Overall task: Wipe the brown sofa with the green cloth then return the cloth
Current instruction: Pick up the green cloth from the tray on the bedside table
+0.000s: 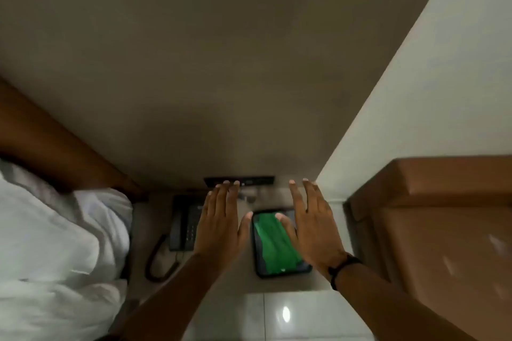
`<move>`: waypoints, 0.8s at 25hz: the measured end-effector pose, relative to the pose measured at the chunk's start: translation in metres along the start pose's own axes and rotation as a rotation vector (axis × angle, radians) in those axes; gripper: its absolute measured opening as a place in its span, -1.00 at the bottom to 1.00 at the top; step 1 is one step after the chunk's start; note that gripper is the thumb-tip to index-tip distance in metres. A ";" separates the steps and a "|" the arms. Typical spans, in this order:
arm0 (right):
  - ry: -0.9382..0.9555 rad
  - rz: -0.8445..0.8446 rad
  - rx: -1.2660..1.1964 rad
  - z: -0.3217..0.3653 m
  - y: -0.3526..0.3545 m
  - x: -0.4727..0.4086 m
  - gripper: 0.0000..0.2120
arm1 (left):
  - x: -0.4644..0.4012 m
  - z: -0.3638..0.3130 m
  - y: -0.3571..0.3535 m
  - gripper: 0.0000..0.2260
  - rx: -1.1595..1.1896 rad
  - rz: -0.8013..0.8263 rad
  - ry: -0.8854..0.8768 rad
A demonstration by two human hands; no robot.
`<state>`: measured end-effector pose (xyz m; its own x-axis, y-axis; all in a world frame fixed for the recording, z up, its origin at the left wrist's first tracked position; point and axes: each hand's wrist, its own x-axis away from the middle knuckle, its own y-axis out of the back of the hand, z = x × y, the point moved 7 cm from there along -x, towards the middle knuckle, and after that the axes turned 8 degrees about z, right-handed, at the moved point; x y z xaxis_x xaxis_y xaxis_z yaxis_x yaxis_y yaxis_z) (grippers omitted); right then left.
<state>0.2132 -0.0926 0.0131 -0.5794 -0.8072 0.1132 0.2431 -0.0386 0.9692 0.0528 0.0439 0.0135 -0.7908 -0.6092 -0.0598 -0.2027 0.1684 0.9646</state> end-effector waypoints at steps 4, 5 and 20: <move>-0.053 0.317 0.006 -0.043 -0.214 0.011 -0.26 | 0.053 0.038 -0.197 -0.35 0.010 0.272 0.084; -0.061 0.324 -0.001 -0.048 -0.253 0.011 -0.26 | 0.066 0.046 -0.233 -0.35 0.027 0.307 0.102; -0.203 0.202 0.048 -0.039 -0.358 -0.042 -0.37 | 0.079 0.080 -0.304 -0.35 0.025 0.309 0.015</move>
<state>0.1804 -0.0675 -0.3476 -0.6679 -0.6612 0.3416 0.3350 0.1427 0.9314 0.0059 0.0061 -0.3050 -0.8086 -0.5375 0.2394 0.0318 0.3663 0.9299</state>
